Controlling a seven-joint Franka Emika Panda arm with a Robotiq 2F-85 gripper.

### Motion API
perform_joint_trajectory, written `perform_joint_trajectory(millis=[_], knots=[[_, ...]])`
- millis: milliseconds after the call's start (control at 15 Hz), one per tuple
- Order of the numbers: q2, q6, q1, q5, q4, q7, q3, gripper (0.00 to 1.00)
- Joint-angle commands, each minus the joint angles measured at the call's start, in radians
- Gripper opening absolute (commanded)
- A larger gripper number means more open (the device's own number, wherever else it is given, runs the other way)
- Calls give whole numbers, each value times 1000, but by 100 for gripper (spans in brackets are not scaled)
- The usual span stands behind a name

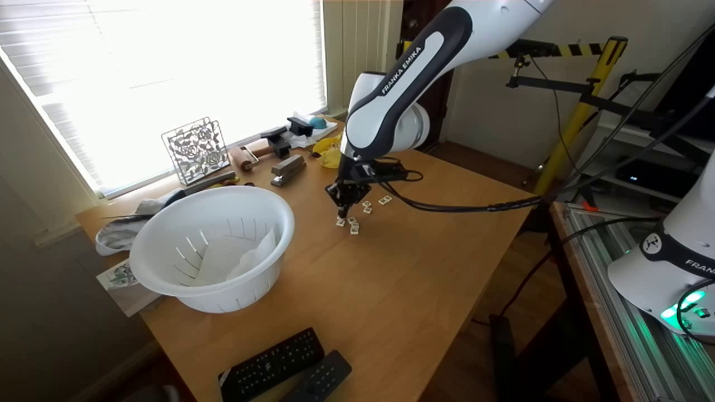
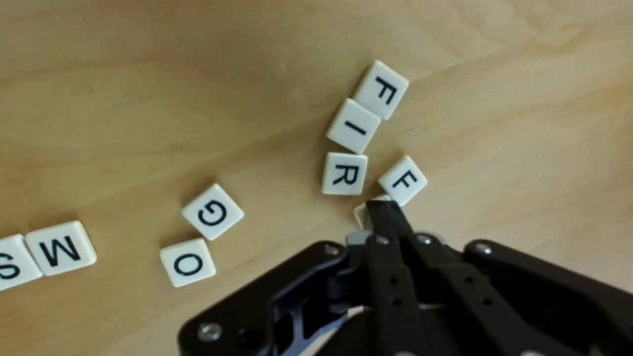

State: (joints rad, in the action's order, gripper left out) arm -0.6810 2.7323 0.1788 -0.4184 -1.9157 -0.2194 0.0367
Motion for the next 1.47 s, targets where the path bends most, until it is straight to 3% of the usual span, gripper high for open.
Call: perform_joint_trajectory(millis=[0, 1400], knots=[[-25, -40, 19, -10, 46, 27, 16, 0], [-42, -140, 4, 1, 106, 55, 10, 0]])
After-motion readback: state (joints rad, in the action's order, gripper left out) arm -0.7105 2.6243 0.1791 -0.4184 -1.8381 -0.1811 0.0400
